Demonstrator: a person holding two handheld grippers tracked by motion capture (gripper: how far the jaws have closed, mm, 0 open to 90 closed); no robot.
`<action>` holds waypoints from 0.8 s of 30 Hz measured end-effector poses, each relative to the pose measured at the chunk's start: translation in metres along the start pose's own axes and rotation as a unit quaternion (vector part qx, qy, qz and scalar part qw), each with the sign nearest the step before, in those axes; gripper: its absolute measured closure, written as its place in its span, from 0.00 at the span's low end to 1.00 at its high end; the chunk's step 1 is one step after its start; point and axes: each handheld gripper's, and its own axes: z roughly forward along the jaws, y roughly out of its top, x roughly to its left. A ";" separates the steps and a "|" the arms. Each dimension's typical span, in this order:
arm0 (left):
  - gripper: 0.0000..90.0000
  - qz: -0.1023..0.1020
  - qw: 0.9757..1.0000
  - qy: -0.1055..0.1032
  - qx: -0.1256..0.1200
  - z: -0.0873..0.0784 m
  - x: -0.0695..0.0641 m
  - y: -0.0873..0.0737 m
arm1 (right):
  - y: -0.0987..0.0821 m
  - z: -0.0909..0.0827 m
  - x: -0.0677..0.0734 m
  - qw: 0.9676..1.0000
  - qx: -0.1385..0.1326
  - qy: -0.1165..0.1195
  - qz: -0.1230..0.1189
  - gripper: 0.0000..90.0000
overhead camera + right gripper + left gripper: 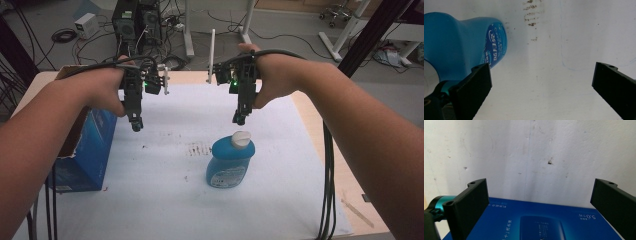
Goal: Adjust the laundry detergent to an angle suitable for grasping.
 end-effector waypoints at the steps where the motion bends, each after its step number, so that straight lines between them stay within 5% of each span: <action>1: 0.02 0.002 1.000 0.001 0.001 0.000 0.000 0.000 | 0.000 0.000 0.000 1.000 0.000 0.000 0.000 0.02; 24: 0.02 0.001 1.000 0.003 0.003 -0.003 -0.004 0.001 | -0.002 -0.003 0.002 1.000 -0.003 -0.007 0.000 0.02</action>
